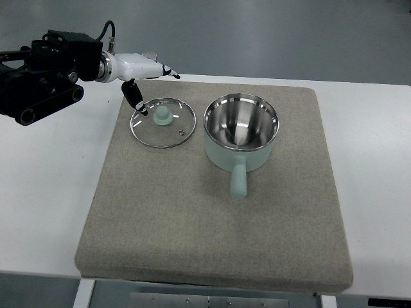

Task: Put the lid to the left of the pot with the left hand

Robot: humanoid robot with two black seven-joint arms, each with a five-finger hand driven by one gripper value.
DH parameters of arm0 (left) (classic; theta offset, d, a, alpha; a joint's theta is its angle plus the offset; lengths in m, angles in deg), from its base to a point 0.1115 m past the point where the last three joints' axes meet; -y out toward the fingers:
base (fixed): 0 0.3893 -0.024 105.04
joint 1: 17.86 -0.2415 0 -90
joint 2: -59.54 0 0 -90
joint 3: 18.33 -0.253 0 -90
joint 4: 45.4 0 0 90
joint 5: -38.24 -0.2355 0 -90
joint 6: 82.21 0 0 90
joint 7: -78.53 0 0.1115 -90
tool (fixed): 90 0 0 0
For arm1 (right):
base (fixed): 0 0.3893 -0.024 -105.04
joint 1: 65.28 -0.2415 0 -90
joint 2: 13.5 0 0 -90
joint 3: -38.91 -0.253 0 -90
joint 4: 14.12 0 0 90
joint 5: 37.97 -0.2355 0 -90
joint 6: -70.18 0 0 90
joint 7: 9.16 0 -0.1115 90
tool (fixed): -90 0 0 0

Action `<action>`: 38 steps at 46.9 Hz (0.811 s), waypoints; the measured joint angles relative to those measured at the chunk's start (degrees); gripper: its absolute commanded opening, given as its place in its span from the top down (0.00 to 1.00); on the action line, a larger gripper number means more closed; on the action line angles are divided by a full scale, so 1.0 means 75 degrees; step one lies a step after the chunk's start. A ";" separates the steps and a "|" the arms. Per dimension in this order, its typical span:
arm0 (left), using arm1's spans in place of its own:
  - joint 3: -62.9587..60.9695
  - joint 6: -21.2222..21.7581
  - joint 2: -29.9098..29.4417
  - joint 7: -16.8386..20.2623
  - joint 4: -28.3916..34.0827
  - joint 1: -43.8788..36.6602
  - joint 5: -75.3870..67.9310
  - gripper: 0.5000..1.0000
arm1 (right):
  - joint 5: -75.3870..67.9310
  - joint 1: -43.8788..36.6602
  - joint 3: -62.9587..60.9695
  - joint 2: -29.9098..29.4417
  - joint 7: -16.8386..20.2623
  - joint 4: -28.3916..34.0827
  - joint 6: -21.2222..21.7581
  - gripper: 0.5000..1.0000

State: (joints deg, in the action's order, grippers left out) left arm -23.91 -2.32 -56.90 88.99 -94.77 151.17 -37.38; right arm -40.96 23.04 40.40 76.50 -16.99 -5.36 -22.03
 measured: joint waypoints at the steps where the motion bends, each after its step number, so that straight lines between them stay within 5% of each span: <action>1: 0.0007 0.0070 0.0000 0.0001 0.0023 0.0000 0.0271 0.01 | 0.0000 0.0001 0.0000 0.0000 0.0000 -0.0001 0.0000 0.15; 15: 0.0357 0.1064 0.0084 0.0013 0.0657 -0.0258 0.4277 0.01 | 0.0000 0.0001 0.0000 0.0000 0.0000 0.0000 0.0001 0.15; 26: 0.2379 0.0719 0.0018 0.0004 0.0600 -0.1121 0.8039 0.01 | 0.0000 0.0000 0.0000 0.0000 -0.0001 -0.0003 0.0003 0.15; 38: 0.3777 -0.0017 0.0073 -0.0053 0.0885 -0.1860 0.9277 0.01 | 0.0000 0.0001 0.0000 0.0000 0.0001 0.0002 0.0002 0.15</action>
State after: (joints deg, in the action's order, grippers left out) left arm 4.42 -2.45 -56.35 88.59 -88.13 137.21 32.19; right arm -40.96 23.05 40.40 76.50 -16.98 -5.35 -22.01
